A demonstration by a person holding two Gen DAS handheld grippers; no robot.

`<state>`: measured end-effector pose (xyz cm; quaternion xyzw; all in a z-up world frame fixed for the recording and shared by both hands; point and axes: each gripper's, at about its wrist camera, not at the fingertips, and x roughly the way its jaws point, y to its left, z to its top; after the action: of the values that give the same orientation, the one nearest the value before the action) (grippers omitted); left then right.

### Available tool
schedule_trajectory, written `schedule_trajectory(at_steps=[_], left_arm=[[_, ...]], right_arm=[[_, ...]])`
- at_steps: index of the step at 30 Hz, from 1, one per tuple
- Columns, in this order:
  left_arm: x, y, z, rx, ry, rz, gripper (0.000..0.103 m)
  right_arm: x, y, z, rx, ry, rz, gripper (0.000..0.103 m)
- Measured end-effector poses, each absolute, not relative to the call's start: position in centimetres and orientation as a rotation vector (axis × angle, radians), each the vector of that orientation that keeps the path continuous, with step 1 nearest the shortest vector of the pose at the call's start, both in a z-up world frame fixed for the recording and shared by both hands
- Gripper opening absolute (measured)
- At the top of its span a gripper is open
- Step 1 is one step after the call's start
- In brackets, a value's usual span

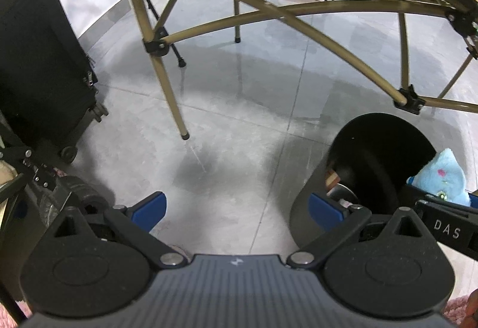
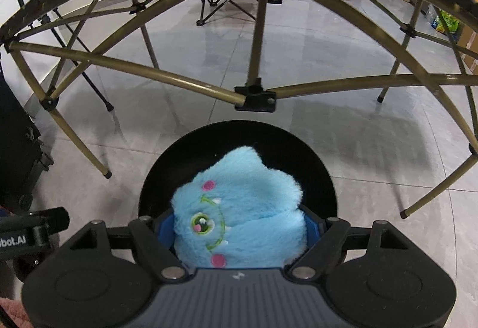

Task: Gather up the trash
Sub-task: 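Move the right gripper over the bin and release the blue plush inside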

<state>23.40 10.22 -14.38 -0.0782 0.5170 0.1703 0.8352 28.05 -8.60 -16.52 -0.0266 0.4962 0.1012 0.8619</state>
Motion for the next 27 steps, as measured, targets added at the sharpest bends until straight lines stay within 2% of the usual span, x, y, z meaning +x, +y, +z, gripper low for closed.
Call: schedule_trajectory(at_steps=[24, 26, 27], left_arm=[[22.96, 10.98, -14.57, -0.171, 1.096, 0.371, 0.103], [22.93, 10.92, -14.56, -0.17, 1.097, 0.368, 0.103], [22.91, 10.86, -14.52, -0.169, 1.096, 0.366, 0.103]], right_arm=[[28.79, -7.82, -17.15, -0.045, 1.045, 0.232, 0.08], [28.87, -7.8, -17.06, -0.047, 1.038, 0.231, 0.087], [28.9, -7.79, -17.03, -0.05, 1.035, 0.225, 0.096]])
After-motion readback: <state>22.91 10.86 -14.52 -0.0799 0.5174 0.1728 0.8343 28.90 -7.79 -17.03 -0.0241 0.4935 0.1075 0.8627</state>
